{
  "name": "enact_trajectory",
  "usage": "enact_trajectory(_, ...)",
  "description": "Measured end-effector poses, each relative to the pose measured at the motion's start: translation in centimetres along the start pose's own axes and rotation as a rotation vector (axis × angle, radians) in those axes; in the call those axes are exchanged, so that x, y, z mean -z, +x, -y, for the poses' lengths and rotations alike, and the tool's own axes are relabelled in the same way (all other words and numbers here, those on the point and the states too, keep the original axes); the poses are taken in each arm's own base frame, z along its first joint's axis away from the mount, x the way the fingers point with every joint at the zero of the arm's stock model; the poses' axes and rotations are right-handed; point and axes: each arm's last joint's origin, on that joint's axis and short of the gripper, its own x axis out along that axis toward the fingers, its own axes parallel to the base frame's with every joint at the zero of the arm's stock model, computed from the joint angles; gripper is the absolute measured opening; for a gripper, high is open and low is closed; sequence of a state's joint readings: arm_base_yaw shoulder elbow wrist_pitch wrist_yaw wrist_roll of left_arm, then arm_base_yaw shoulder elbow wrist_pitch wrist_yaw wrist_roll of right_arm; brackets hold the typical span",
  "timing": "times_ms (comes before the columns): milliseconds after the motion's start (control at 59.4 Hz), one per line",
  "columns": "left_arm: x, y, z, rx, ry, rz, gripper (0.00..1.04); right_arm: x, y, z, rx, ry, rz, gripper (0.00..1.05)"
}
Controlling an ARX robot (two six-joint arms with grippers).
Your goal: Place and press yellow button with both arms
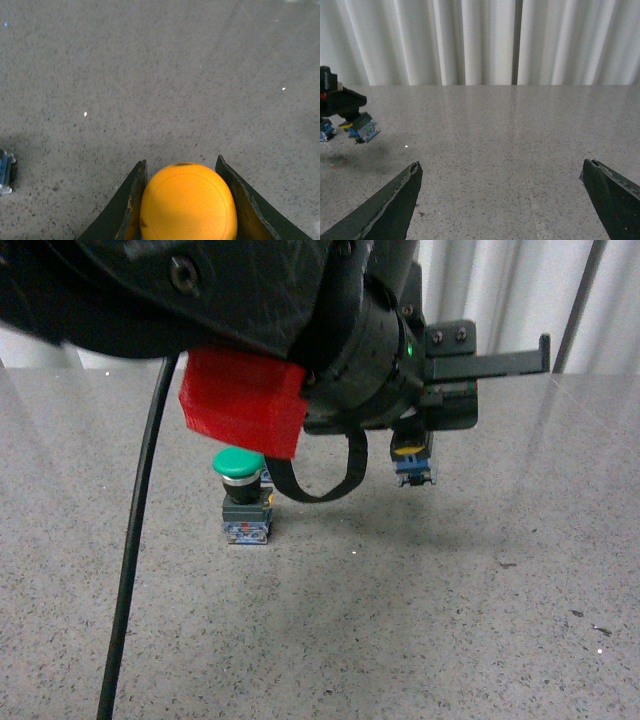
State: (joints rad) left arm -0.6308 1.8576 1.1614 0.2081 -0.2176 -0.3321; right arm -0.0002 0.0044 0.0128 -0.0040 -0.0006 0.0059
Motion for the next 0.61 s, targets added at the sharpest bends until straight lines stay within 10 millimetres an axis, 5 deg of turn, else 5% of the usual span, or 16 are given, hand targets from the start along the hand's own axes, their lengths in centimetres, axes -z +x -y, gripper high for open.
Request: enact_trajectory(606, 2.3, 1.2, -0.1, -0.061, -0.034, -0.072, 0.34, 0.0, 0.0, 0.0, 0.000, 0.000, 0.000, 0.98)
